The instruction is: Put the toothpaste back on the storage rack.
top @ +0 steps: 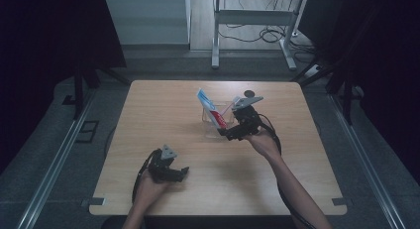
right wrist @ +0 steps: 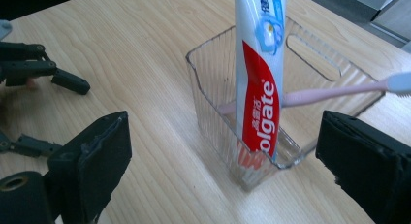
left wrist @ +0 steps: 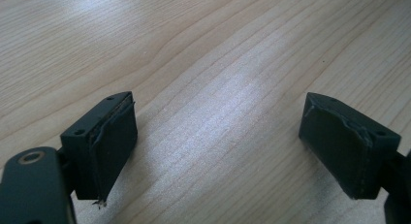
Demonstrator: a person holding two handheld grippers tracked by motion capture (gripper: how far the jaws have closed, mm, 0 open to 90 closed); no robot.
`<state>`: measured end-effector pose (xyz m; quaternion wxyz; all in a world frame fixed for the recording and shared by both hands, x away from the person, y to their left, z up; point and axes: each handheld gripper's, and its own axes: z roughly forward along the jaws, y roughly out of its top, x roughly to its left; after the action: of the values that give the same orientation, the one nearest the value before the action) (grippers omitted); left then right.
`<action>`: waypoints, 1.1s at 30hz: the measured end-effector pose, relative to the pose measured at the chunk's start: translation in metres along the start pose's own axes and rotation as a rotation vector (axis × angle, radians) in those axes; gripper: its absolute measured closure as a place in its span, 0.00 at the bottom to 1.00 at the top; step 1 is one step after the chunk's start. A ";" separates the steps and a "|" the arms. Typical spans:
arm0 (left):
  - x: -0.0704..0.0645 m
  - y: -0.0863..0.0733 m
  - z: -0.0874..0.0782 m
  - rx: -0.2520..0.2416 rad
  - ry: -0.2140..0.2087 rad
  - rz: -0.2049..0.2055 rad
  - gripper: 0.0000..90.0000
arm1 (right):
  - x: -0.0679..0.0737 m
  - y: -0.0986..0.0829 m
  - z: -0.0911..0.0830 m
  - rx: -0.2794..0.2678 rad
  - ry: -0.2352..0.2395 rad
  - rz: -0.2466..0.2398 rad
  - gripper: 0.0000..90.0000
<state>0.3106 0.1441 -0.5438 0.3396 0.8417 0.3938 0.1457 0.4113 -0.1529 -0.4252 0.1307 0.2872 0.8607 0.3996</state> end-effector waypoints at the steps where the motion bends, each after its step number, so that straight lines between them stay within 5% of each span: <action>1: 0.000 0.000 0.000 0.000 0.000 0.000 0.15 | 0.000 -0.002 -0.001 -0.001 -0.001 0.001 0.06; 33: 0.000 0.000 0.000 -0.003 0.000 0.000 0.15 | -0.005 -0.053 -0.033 0.006 -0.026 0.052 0.07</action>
<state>0.3107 0.1440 -0.5441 0.3409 0.8411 0.3936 0.1463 0.3798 -0.2036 -0.4439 0.1308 0.3150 0.8523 0.3966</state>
